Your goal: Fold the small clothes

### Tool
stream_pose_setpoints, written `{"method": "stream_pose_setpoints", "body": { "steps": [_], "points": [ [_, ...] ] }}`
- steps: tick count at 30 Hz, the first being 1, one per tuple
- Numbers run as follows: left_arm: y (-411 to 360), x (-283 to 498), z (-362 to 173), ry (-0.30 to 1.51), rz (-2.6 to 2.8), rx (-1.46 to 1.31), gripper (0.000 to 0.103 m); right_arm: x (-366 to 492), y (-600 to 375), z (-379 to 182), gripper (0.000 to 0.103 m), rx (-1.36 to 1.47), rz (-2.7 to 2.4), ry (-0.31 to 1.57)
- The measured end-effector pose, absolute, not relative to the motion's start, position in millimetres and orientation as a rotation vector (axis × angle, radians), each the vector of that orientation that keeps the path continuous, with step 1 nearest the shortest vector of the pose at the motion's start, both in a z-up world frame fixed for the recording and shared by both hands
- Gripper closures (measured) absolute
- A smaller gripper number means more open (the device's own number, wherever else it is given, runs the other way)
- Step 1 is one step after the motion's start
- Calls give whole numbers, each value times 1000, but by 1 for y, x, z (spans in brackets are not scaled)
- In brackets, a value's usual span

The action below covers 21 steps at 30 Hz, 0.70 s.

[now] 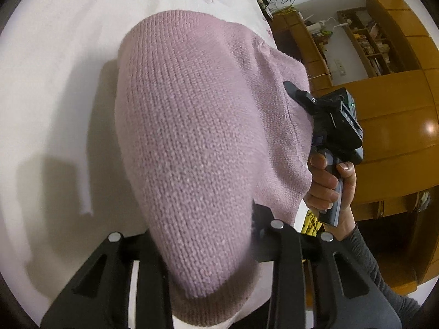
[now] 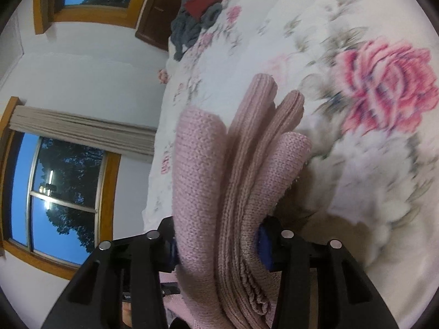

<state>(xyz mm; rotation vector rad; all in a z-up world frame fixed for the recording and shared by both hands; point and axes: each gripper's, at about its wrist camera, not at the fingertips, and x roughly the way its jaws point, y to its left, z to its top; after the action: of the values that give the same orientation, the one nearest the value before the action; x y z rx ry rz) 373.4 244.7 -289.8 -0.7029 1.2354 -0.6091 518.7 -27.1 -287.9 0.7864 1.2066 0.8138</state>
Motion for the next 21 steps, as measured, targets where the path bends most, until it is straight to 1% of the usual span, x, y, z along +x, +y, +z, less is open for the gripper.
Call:
{"method": "stream_pose_setpoints", "body": {
  "steps": [6,12,16,21],
  "points": [
    [289,331,-263,1205,-563,-700,73,493,26,-278,59,811,895,1223],
    [330,281,-255,1198,-493,-735,73,461,87,-282,59,796,974,1276],
    [349,239,-262,1193,-451,-777,73,432,120,-292,59,775,1022,1317],
    [363,192,-300,1229,-400,-854,72,396,149,-325,58,741,1046,1405]
  ]
}}
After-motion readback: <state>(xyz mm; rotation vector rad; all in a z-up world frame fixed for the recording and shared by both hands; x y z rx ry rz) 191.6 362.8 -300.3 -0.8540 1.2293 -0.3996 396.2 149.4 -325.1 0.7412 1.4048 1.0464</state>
